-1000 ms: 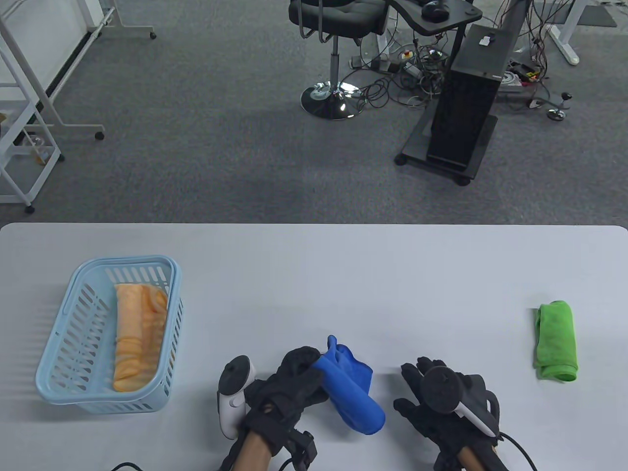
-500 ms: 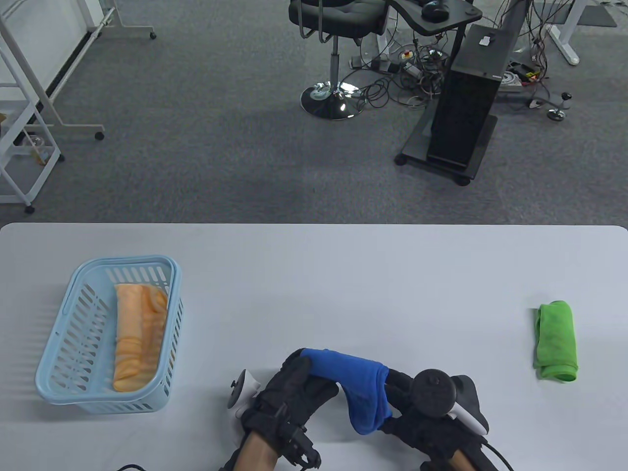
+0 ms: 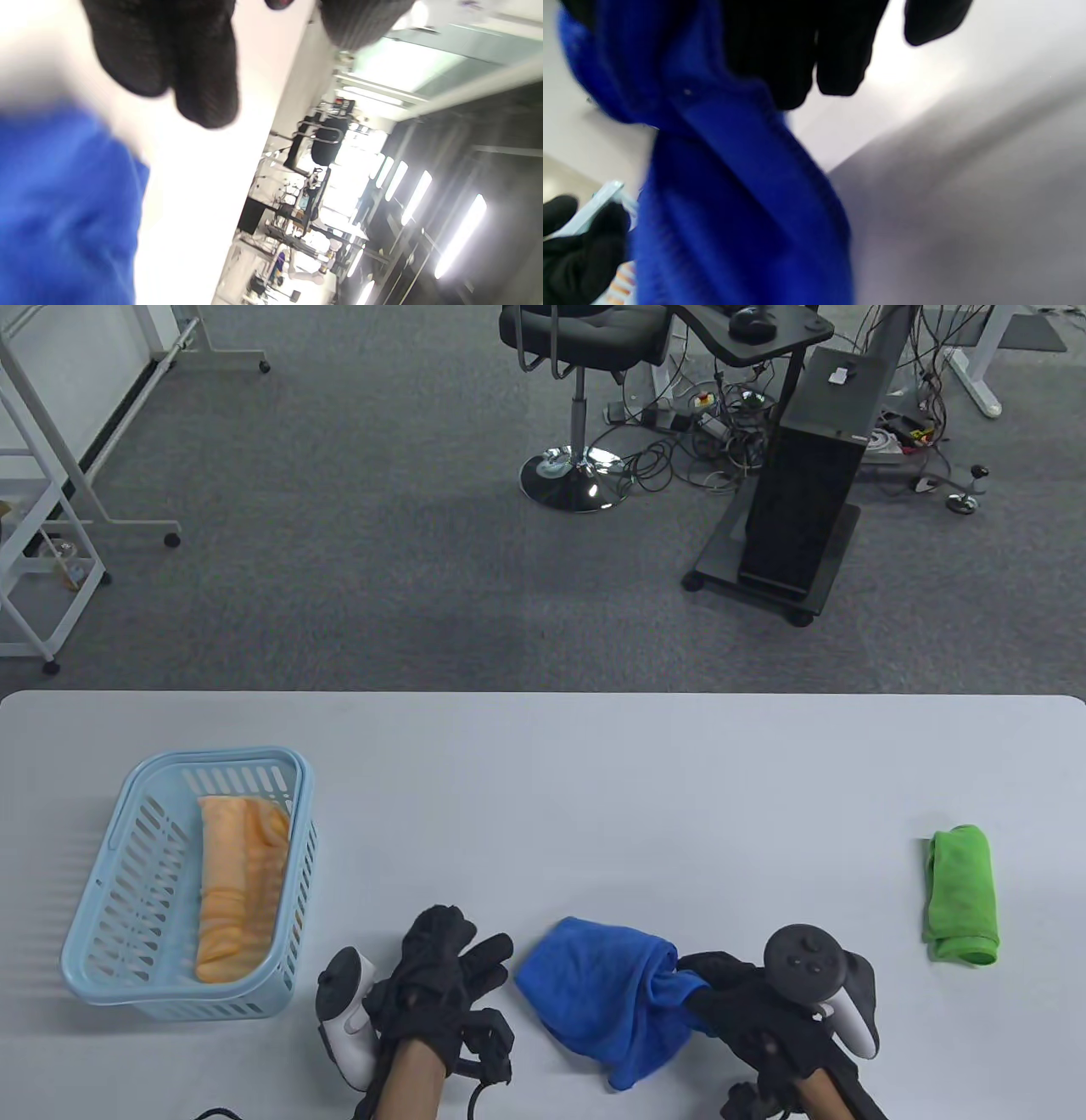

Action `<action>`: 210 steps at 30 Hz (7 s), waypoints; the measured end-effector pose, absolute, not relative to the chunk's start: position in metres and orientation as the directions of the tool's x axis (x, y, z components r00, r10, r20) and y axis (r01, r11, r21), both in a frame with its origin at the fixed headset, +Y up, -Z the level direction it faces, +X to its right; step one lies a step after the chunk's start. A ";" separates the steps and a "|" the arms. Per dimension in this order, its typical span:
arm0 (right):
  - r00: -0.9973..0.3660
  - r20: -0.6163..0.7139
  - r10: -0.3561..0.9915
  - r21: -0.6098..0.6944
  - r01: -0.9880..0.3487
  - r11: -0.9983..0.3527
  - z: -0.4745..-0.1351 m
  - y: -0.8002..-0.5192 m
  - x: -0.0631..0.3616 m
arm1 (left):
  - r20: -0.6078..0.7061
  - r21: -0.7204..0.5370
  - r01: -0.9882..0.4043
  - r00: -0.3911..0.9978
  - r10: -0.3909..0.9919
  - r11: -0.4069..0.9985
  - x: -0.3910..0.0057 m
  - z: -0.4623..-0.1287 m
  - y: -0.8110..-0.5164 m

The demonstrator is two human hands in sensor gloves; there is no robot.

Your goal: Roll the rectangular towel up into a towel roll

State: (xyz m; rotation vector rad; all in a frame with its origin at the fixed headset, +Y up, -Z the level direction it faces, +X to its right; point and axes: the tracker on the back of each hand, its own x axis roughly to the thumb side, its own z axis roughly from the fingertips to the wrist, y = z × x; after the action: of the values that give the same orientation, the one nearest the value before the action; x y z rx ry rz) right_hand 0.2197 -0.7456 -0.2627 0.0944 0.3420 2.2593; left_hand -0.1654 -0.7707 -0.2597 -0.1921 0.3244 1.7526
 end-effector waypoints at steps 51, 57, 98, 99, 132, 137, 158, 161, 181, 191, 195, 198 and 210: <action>-0.591 -0.355 0.725 -0.407 -0.600 -0.689 -0.245 -0.710 0.345 | -0.164 0.105 -0.646 0.738 0.654 0.756 -0.190 -0.264 -0.722; -0.736 -0.311 0.600 -0.238 -0.551 -0.800 -0.254 -0.716 0.317 | -0.129 -0.188 -0.476 0.879 0.459 0.859 -0.168 -0.270 -0.740; -0.927 -0.072 0.367 -0.105 -0.359 -0.927 -0.256 -0.719 0.257 | 0.064 -0.473 -0.414 0.864 0.499 0.778 -0.130 -0.270 -0.754; -0.925 -0.073 0.372 -0.109 -0.363 -0.925 -0.256 -0.719 0.258 | 0.031 -0.480 -0.425 0.866 0.499 0.767 -0.133 -0.269 -0.752; -0.835 -0.400 0.378 -0.383 -0.222 -0.897 -0.246 -0.657 0.340 | -0.219 0.141 -0.215 0.945 0.242 0.966 -0.202 -0.272 -0.598; -0.787 -0.514 0.341 -0.403 -0.130 -0.906 -0.239 -0.638 0.361 | -0.375 0.124 -0.108 0.915 0.147 0.986 -0.220 -0.267 -0.598; -0.689 -0.457 0.562 -0.150 -0.563 -0.813 -0.272 -0.652 0.353 | -0.330 0.089 -0.363 0.868 0.371 0.928 -0.222 -0.299 -0.587; -0.718 -0.464 0.518 -0.107 -0.535 -0.838 -0.285 -0.650 0.342 | -0.313 0.084 -0.387 0.865 0.393 0.918 -0.220 -0.304 -0.585; -0.412 -0.350 0.841 -0.292 -0.805 -0.516 -0.384 -0.605 0.345 | -0.226 0.267 -0.759 0.550 0.804 0.594 -0.249 -0.356 -0.573; -0.364 -0.118 0.924 -0.488 -0.789 -0.373 -0.342 -0.556 0.408 | -0.105 0.391 -0.733 0.566 0.818 0.557 -0.277 -0.346 -0.547; -0.449 -0.353 0.821 -0.180 -0.828 -0.531 -0.324 -0.607 0.401 | -0.139 0.236 -0.677 0.686 0.714 0.697 -0.263 -0.328 -0.567; -0.529 -0.458 0.714 -0.092 -0.771 -0.630 -0.311 -0.655 0.392 | -0.066 0.007 -0.533 0.844 0.533 0.846 -0.237 -0.313 -0.589; -0.629 -0.566 0.533 0.067 -0.680 -0.731 -0.280 -0.700 0.393 | -0.127 -0.154 -0.409 0.911 0.393 0.899 -0.231 -0.279 -0.633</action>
State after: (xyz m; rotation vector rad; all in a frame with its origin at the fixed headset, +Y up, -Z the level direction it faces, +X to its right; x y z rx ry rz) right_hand 0.3929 -0.7001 -0.2799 -0.6894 0.3599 2.3211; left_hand -0.2308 -0.6330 -0.2792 -0.1795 0.0932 0.4157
